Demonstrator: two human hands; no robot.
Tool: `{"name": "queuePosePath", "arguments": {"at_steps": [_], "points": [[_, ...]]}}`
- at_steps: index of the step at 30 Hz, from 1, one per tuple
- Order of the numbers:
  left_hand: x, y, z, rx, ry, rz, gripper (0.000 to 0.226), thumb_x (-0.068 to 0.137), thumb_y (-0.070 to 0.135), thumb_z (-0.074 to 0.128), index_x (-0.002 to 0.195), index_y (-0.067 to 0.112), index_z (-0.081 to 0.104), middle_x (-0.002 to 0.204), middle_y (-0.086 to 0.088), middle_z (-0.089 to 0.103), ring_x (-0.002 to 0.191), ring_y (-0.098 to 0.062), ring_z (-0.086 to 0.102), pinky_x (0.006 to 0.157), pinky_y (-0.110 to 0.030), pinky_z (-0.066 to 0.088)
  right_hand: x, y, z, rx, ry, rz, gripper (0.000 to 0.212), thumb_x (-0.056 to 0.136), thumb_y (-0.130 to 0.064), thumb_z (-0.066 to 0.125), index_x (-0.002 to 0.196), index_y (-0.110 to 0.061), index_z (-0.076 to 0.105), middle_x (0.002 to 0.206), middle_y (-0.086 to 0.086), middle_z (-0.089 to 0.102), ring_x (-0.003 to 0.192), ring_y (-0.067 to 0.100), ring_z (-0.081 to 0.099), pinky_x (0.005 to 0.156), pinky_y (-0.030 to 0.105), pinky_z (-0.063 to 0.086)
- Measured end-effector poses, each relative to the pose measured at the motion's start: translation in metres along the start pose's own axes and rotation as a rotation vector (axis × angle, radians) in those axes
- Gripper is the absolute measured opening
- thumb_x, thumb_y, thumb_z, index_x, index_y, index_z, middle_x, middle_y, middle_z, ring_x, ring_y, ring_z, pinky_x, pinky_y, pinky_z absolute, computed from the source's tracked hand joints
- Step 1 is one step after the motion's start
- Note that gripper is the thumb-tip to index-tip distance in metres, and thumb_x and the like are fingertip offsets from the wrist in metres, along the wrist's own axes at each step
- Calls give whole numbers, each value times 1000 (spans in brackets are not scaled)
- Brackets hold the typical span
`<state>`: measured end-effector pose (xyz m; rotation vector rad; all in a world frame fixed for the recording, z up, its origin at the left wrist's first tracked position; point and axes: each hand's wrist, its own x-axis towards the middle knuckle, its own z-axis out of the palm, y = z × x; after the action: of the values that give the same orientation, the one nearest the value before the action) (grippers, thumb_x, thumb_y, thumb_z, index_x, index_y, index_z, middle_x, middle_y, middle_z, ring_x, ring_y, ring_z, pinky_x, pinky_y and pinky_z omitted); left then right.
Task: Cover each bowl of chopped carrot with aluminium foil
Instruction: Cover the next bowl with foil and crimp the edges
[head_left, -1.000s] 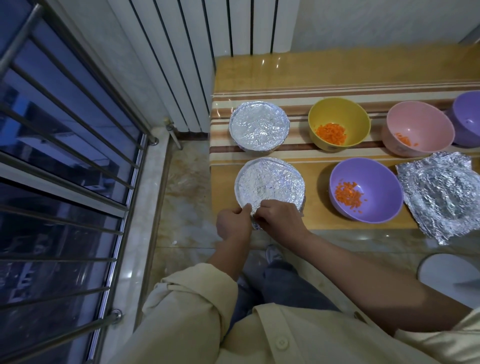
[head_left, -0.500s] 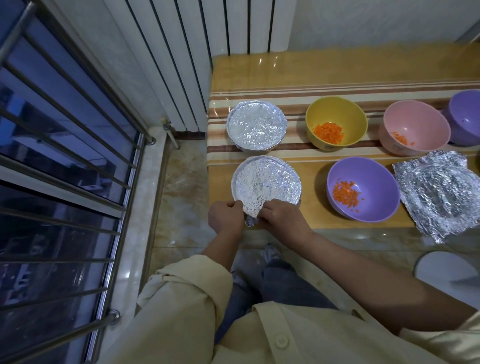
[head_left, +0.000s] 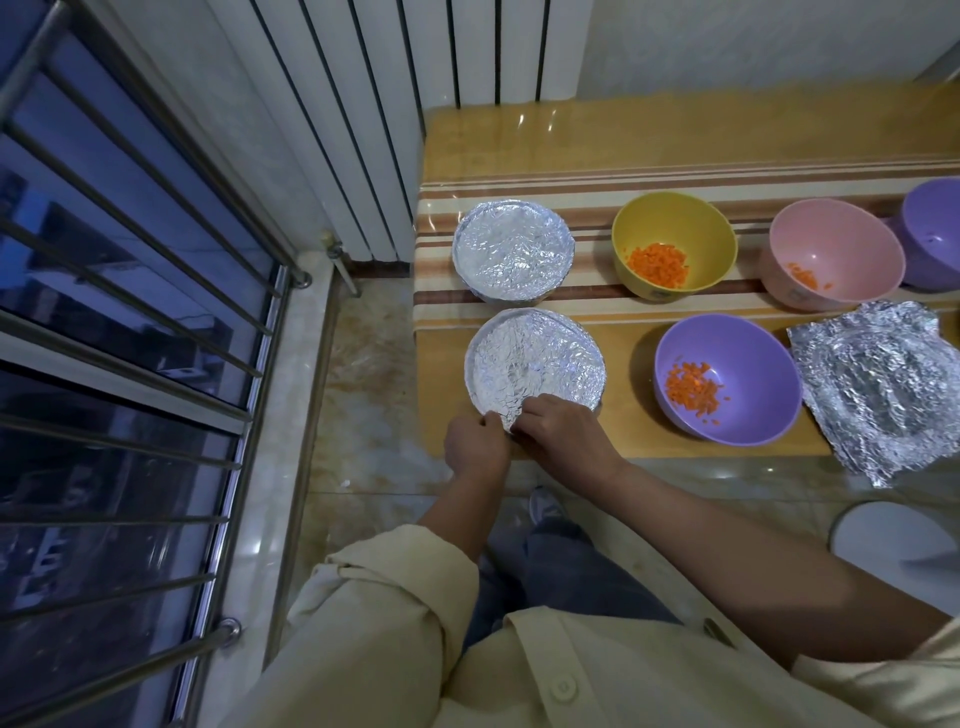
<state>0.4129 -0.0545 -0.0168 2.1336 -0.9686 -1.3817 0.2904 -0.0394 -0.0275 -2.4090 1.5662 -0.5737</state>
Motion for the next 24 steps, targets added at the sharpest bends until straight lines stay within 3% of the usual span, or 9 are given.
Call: {"name": "queuePosePath", "arguments": {"at_steps": [3,6,11,15,18,20,24], "points": [[10,-11,6,-85,-31,-15,56,66,42,49,83,-7,68,85,-28,70,85,-44,70,81,-56,58,0,0,-1,4,-13,-6,22,81,-17,51,66,-7,63,66,5,55,58,23,53,42,33,42],[27,-21,13,-55,-53,-30,56,61,34,46,89,-10,66,91,-32,68,88,-46,69,81,-58,58,0,1,-1,4,-35,-5,16,78,-14,54,66,-8,63,66,5,55,59,23,53,43,32,42],[23,-13,11,-34,-84,-38,56,66,34,44,94,-8,67,95,-29,70,90,-44,69,82,-55,58,1,0,-3,33,-40,-7,11,76,-11,59,66,-8,64,66,5,56,59,23,54,43,31,41],[4,5,0,-98,-154,-81,34,87,27,58,91,-5,66,87,-28,70,77,-42,71,77,-56,60,1,1,-5,53,-7,-2,25,82,-20,47,68,-8,64,66,4,55,59,22,54,43,31,41],[8,3,1,-61,-122,-76,43,74,25,53,96,-9,67,97,-32,69,91,-44,70,83,-57,58,3,0,-5,48,-17,-5,21,80,-17,51,66,-8,63,65,4,55,58,23,54,43,31,41],[11,0,3,-1,-117,-70,42,77,21,52,98,-13,66,101,-34,68,96,-47,68,85,-58,57,3,0,-4,46,-29,1,16,78,-15,55,64,-9,62,65,4,54,58,23,54,43,31,41],[9,1,0,10,-141,-49,38,77,26,52,86,-7,68,91,-29,70,86,-43,70,82,-54,59,3,0,-3,55,-23,12,22,81,-18,50,66,-9,63,64,4,54,58,23,54,42,33,42]]}}
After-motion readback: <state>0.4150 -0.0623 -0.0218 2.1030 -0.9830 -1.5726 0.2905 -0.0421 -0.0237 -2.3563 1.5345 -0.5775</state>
